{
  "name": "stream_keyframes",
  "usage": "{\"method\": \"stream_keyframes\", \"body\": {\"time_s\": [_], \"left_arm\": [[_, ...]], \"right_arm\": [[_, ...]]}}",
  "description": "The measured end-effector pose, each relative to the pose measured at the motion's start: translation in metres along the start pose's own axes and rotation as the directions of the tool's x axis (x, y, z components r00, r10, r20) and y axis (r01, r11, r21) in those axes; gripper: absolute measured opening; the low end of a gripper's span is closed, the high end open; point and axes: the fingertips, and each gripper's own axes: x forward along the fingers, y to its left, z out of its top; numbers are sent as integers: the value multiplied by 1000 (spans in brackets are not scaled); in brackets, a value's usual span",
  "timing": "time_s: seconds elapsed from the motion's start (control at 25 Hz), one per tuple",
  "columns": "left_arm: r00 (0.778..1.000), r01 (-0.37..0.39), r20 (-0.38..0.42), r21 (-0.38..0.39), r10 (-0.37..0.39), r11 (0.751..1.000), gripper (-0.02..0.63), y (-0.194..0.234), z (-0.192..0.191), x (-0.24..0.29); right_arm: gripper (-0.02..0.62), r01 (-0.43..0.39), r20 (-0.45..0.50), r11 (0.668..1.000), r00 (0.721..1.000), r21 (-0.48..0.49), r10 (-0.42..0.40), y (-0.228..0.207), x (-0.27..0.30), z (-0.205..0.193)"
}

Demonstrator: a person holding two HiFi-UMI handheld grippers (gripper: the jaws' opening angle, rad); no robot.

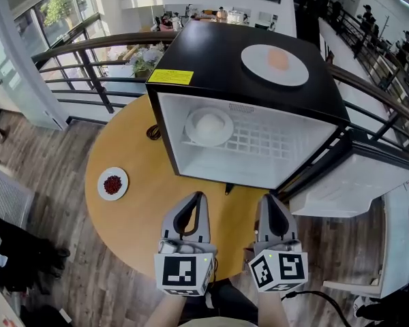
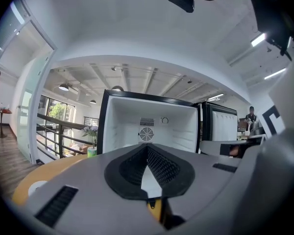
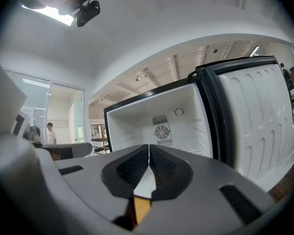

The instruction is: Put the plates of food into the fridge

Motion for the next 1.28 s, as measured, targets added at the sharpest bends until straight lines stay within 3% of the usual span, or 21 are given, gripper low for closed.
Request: {"method": "stream_keyframes", "body": {"time_s": [0.52, 0.8, 1.04, 1.28], "left_arm": [[999, -46, 27, -31, 47, 998, 8, 10, 9, -15], [992, -122, 19, -22, 122, 992, 8, 31, 6, -29], [960, -278, -34, -16, 277, 961, 8, 80, -10, -55], [891, -453, -19, -8, 453, 891, 8, 125, -4, -120]], "right_arm": [[17, -34, 11, 999, 999, 4, 34, 13, -5, 6], [17, -101, 0, 995, 995, 16, 101, 28, 1, 1], [17, -203, 5, 979, 979, 20, 203, 54, 13, 3], [17, -340, -16, 939, 940, 55, 341, 95, 25, -8]]}}
